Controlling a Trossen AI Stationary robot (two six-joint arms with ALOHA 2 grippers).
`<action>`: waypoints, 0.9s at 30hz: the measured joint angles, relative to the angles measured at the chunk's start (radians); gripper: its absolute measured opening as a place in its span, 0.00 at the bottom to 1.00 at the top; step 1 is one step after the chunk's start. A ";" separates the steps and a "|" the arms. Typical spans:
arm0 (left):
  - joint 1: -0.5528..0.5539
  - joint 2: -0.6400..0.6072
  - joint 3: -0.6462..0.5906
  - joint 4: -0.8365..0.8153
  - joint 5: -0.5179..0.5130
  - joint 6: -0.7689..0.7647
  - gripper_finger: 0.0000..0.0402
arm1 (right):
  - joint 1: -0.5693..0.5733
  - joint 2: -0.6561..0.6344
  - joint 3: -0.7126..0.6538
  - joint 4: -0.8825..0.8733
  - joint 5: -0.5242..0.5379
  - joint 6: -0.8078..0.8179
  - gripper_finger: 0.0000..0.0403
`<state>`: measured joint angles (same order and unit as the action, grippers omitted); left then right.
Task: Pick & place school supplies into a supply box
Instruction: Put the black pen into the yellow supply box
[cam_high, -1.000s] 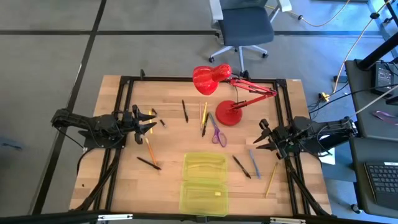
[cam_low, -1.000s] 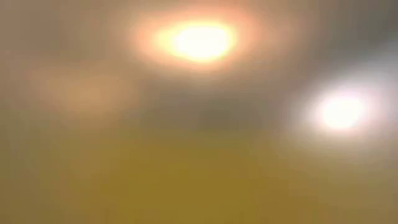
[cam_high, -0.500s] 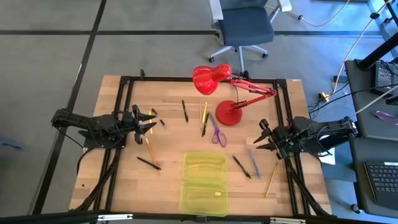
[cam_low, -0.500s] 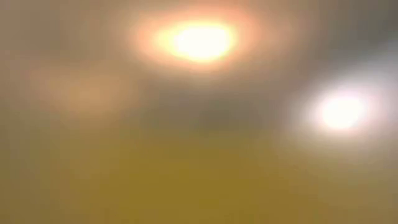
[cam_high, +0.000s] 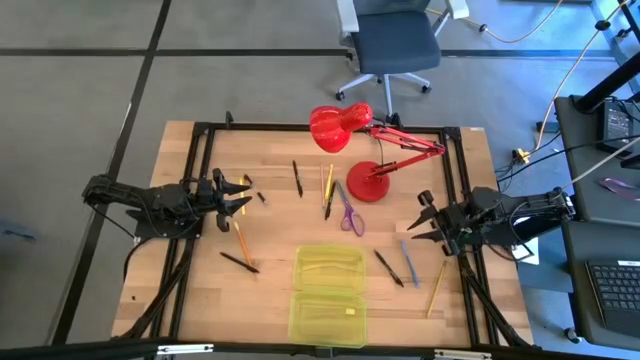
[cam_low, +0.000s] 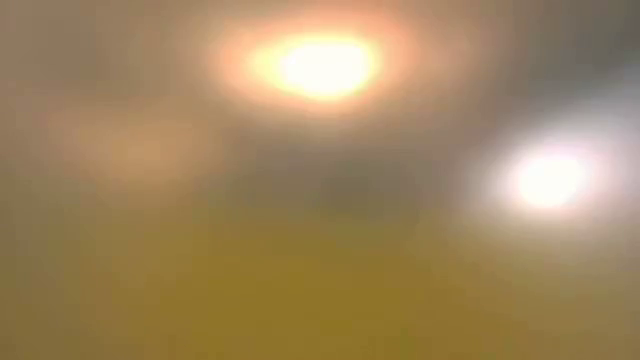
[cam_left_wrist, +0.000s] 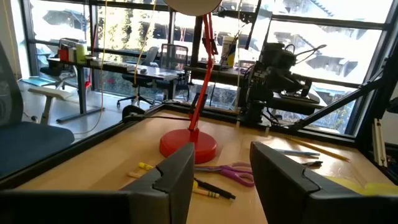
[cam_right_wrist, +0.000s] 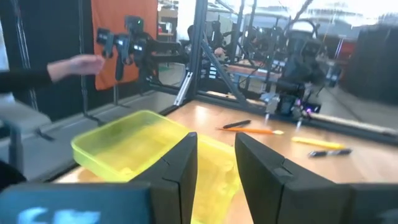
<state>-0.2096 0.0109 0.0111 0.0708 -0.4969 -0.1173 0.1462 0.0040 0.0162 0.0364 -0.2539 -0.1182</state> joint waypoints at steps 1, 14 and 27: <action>0.000 0.000 0.000 0.000 0.000 0.000 0.37 | 0.000 0.000 0.000 0.000 0.000 -0.018 0.28; 0.000 0.000 0.000 0.000 0.000 0.000 0.37 | 0.000 0.000 0.000 0.000 0.000 -0.019 0.28; 0.000 0.000 0.000 0.000 0.000 0.000 0.37 | 0.000 0.000 0.000 0.000 0.000 -0.019 0.28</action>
<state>-0.2096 0.0112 0.0110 0.0706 -0.4969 -0.1173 0.1460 0.0040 0.0162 0.0364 -0.2543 -0.1368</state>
